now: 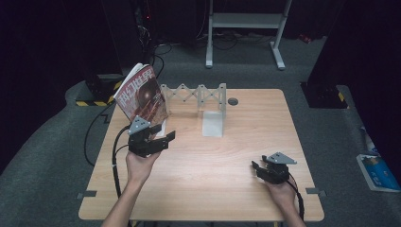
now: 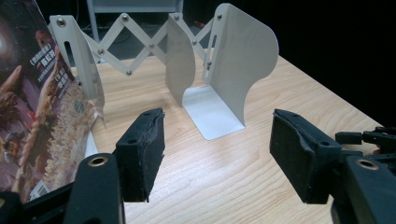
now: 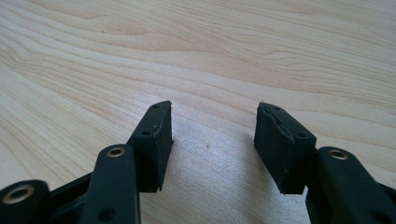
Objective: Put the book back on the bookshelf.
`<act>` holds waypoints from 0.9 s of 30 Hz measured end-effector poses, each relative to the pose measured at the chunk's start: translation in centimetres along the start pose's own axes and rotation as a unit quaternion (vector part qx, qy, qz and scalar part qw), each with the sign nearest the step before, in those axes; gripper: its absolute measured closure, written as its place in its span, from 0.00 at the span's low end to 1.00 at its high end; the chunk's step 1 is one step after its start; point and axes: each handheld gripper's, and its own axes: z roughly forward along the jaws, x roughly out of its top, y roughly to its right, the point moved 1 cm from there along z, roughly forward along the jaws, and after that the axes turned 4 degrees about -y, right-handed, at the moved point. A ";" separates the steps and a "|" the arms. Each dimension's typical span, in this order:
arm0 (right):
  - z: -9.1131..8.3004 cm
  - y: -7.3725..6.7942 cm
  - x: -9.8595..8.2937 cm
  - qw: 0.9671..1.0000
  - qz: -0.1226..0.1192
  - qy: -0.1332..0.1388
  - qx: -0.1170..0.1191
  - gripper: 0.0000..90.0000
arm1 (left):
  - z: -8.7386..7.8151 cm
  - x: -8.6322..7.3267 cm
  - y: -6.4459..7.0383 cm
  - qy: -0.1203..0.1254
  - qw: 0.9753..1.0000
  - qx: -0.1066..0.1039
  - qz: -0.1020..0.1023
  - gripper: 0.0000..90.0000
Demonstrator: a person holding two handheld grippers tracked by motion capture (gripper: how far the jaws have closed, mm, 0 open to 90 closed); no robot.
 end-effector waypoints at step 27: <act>0.0 0.0 0.0 1.000 0.001 0.000 0.000 0.52 | 2.2 -0.8 1.4 -0.021 1.000 -0.020 0.010 0.41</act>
